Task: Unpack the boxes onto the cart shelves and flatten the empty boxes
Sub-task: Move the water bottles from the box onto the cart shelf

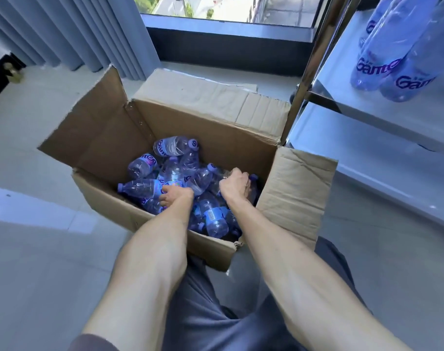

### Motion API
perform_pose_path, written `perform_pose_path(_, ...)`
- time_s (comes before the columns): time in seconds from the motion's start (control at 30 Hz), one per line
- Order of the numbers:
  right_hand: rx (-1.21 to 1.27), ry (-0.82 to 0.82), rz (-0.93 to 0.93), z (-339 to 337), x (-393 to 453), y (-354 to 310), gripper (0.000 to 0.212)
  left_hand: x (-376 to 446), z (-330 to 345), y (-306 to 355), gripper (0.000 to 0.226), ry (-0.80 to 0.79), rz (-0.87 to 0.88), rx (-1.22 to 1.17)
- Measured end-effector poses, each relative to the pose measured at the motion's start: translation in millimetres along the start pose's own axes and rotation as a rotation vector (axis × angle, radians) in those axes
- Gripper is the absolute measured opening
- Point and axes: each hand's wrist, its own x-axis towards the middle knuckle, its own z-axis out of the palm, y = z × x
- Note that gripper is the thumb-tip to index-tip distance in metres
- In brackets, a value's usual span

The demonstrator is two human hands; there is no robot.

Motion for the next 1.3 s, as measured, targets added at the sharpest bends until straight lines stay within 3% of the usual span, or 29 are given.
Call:
perform_pose_path(0.23, 0.102, 0.017, -0.013, -0.3, 3.5, -1.8, 0.031, 4.8, 2.0, -1.3, 0.087, -0.029, -0.073, -0.009)
perform_pose_path(0.47, 0.317, 0.049, 0.056, -10.6, 3.4, -2.9, 0.031, -23.3, -3.5, 5.8, 0.088, -0.071, -0.156, -0.546)
perform_pose_path(0.7, 0.571, 0.184, -0.250, -58.1, -16.7, -22.0, 0.026, -65.1, -3.3, 8.7, 0.070, -0.145, -0.111, -0.882)
perform_pose_path(0.87, 0.688, 0.268, -0.329, -102.7, -40.8, -19.5, 0.022, -107.0, -5.1, 5.8, 0.033, -0.163, 0.081, -1.133)
perform_pose_path(0.97, 0.714, 0.291, -0.341, -123.7, -57.0, -9.8, 0.021, -135.1, -14.6, -1.9, 0.024, -0.191, 0.231, -1.222)
perform_pose_path(1.13, 0.771, 0.256, -0.419, -152.0, -91.0, 15.4, 0.030, -194.1, -25.5, -31.1, 0.031, -0.397, 0.497, -1.324)
perform_pose_path(1.3, 0.874, 0.137, -0.496, -187.3, -137.3, 43.2, 0.046, -253.1, -34.9, -79.6, 0.052, -0.503, 0.838, -1.235)
